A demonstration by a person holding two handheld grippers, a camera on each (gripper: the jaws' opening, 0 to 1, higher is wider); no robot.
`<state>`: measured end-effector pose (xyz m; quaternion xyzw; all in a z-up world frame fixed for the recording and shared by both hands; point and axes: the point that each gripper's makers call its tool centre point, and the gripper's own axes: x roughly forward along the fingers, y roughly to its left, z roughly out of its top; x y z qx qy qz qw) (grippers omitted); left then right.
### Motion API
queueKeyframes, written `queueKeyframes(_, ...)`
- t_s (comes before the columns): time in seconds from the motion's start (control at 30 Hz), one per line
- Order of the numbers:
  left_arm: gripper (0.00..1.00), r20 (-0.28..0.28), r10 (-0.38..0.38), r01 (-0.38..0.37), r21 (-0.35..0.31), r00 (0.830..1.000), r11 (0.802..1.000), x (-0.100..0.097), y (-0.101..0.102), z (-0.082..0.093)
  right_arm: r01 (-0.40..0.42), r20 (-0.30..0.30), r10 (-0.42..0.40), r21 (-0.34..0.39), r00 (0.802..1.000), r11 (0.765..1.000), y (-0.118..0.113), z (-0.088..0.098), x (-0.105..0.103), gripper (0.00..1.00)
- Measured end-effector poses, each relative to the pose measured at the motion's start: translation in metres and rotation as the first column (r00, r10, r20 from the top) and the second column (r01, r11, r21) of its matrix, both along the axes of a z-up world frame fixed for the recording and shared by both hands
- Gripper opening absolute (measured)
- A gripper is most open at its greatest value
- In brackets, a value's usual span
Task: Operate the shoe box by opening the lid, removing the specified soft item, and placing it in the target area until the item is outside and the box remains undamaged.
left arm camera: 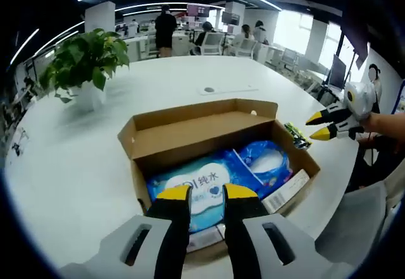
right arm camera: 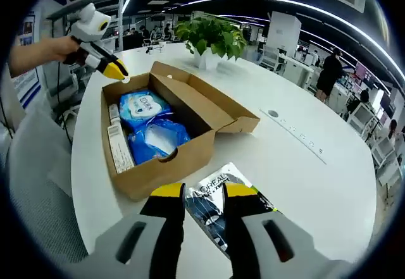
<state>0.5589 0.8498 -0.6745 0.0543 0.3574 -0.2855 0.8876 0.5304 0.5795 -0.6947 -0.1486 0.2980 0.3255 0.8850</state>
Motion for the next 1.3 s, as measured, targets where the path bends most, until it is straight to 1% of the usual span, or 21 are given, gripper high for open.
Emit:
queueKeyframes(0.17, 0.18, 0.006, 0.026, -0.026, 0.016, 1.000, 1.000, -0.003, 0.017, -0.001, 0.008, -0.004, -0.007, 0.033, 1.000, 0.999, 0.013, 0.007, 0.004, 0.22)
queueKeyframes(0.4, 0.18, 0.017, 0.059, -0.060, 0.060, 0.998, 0.996, -0.009, 0.041, -0.007, -0.024, -0.006, 0.024, 0.048, 1.000, 0.999, 0.040, 0.009, 0.006, 0.24)
queueKeyframes(0.67, 0.17, 0.006, 0.084, -0.084, 0.097, 0.996, 0.992, -0.011, 0.058, -0.020, -0.063, -0.015, 0.063, 0.055, 0.998, 0.997, 0.065, 0.008, 0.012, 0.25)
queueKeyframes(0.83, 0.14, -0.020, 0.106, -0.104, 0.099, 0.994, 0.990, -0.012, 0.065, -0.029, -0.080, -0.029, 0.082, 0.063, 0.996, 0.995, 0.080, 0.006, 0.016, 0.24)
queueKeyframes(1.1, 0.11, -0.050, 0.130, -0.125, 0.083, 0.990, 0.989, -0.012, 0.067, -0.043, -0.109, -0.051, 0.113, 0.075, 0.992, 0.991, 0.107, -0.002, 0.023, 0.23)
queueKeyframes(1.3, 0.08, -0.069, 0.146, -0.143, 0.049, 0.987, 0.989, -0.011, 0.064, -0.046, -0.114, -0.087, 0.122, 0.087, 0.989, 0.990, 0.124, -0.012, 0.030, 0.22)
